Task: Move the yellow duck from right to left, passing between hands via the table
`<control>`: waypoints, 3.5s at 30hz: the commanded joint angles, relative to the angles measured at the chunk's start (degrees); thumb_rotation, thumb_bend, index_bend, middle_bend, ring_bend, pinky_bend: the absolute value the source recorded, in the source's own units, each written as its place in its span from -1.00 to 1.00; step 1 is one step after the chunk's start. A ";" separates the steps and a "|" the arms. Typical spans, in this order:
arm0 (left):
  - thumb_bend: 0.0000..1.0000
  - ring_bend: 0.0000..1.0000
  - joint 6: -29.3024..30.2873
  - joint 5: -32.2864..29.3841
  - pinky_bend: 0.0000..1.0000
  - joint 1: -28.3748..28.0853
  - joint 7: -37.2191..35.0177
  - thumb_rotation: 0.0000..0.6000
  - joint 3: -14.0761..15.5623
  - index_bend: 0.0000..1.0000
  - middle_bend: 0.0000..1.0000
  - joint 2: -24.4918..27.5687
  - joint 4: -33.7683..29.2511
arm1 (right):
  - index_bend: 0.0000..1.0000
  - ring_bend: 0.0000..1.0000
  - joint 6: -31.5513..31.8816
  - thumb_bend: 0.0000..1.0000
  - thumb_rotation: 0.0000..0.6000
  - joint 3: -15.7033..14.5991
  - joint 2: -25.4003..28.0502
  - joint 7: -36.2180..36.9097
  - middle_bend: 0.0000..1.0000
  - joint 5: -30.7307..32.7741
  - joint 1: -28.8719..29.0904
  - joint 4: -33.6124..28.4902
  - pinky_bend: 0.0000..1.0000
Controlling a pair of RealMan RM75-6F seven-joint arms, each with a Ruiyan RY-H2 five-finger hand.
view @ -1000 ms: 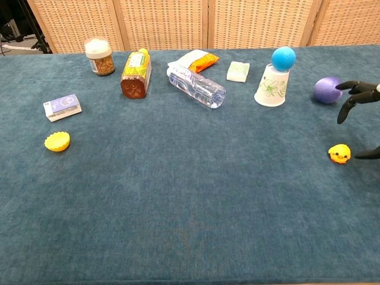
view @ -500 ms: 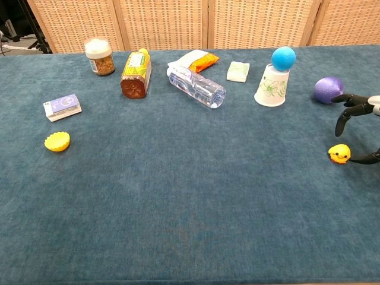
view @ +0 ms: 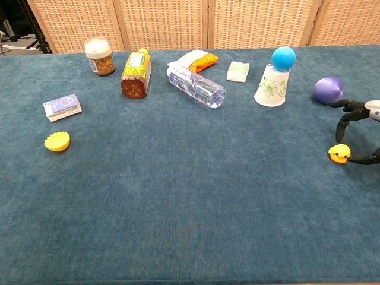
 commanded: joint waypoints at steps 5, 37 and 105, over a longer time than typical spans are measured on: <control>-1.00 -1.00 -0.04 -0.06 -1.00 -0.01 0.17 1.00 0.03 -1.00 -1.00 -0.03 -0.03 | -0.15 -1.00 -0.16 -0.35 1.00 -0.09 -0.25 -0.12 -1.00 0.05 0.24 0.15 -1.00; -1.00 -1.00 -0.16 -0.13 -1.00 0.00 -0.31 1.00 0.02 -1.00 -1.00 0.26 -0.26 | -0.03 -1.00 3.85 -0.17 1.00 1.43 2.49 -0.14 -1.00 -2.58 1.54 -5.72 -1.00; -1.00 -1.00 -3.00 2.00 -1.00 -0.83 -8.03 1.00 1.20 -1.00 -1.00 3.02 0.64 | -0.34 -1.00 -1.17 -0.23 1.00 4.21 -16.99 -50.91 -1.00 30.24 28.62 -15.25 -1.00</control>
